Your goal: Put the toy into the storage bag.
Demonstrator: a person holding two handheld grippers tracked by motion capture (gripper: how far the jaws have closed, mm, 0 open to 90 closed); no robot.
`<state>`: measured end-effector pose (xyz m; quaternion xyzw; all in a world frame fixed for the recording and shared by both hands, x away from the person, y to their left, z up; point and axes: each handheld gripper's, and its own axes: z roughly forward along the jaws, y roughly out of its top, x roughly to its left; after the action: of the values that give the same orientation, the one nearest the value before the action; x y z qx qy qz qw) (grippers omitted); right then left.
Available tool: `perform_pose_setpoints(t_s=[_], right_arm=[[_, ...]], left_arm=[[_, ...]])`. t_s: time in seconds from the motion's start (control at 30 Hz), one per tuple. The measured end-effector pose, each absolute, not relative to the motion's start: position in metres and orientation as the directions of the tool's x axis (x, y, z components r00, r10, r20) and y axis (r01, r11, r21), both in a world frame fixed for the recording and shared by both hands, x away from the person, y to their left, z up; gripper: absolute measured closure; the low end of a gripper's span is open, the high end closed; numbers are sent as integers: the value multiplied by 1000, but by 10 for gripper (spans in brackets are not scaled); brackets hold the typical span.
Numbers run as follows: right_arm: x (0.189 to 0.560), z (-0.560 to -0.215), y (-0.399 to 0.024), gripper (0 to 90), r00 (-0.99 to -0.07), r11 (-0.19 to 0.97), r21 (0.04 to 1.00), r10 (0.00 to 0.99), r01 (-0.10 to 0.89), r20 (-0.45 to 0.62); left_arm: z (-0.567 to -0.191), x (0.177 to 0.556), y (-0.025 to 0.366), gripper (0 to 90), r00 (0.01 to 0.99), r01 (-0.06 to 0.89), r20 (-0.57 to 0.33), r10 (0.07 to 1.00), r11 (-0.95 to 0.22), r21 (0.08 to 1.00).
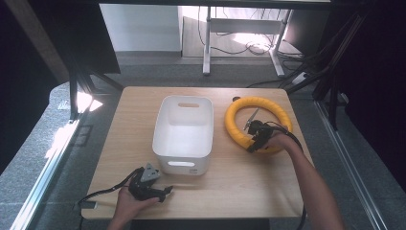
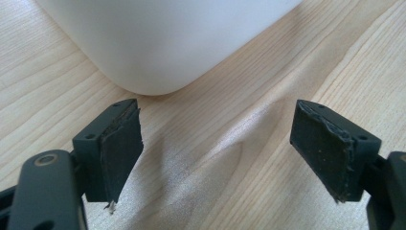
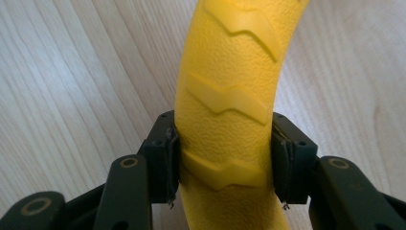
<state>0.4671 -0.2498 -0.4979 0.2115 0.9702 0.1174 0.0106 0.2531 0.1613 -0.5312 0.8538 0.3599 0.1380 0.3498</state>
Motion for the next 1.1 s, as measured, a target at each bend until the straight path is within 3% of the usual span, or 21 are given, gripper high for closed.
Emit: perform_pose_setpoints(t_s=[0.37,0.8,1.1], right_arm=[[468,-469,-260,514,-882,785,417,459,459,106],[468,-452,-268,516,-868,725,494,474,480,147],[472,-431,-277,518,-847,602,617,480,507,228]], left_arm=[[-531,253,162,185,703,517,-17,711,-495,699],[-531,253,161,185,704,516,-18,710,-495,699],[-530,253,162,185,704,516,-18,710,-494,700]])
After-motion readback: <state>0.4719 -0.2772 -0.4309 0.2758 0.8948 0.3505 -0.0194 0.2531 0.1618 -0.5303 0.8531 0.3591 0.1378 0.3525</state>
